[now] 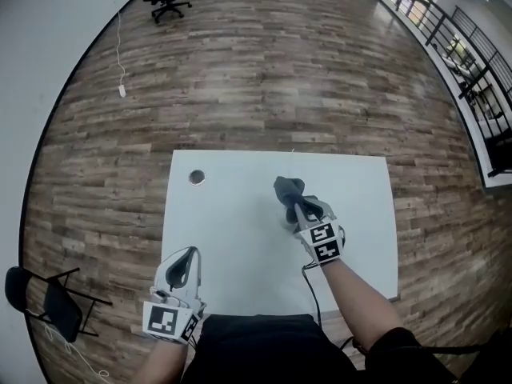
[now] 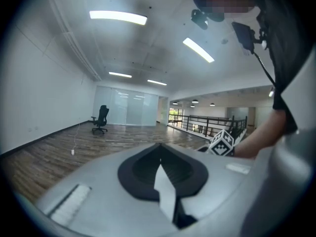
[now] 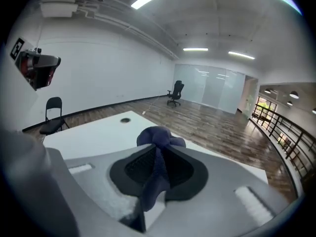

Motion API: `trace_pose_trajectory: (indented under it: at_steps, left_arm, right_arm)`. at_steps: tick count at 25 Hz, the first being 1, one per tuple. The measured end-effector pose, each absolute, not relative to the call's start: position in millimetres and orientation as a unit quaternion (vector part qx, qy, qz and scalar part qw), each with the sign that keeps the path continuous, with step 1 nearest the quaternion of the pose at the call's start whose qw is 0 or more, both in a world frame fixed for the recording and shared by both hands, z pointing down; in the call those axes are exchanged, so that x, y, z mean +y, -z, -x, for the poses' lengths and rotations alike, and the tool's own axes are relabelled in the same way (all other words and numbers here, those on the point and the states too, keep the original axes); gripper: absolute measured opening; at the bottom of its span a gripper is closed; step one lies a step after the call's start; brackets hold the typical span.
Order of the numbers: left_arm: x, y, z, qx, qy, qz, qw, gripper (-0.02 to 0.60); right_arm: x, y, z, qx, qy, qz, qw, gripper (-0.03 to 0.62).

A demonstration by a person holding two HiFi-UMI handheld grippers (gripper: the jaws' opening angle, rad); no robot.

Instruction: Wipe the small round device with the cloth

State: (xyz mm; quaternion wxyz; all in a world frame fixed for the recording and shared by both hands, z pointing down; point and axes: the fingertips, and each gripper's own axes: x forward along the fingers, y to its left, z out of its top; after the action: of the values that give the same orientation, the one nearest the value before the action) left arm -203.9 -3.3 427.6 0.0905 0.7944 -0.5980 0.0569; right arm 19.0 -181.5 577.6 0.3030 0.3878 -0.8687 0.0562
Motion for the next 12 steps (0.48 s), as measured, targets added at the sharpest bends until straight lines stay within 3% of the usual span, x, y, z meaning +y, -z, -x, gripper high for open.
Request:
trace_pose_trajectory:
  at_steps: [7,12]
  left_arm:
    - [-9.1,-454.1,223.2,-0.581,-0.037,-0.803,0.129,0.003]
    - [-15.4,-463.8,224.2,-0.563,-0.028,-0.814,0.141,0.003]
  right_arm:
    - [-158.8,-593.9,6.7,-0.849,-0.007,-0.353,0.394,0.049]
    - [-152.2,-592.1,10.3,-0.839,0.011,-0.353,0.413,0.049]
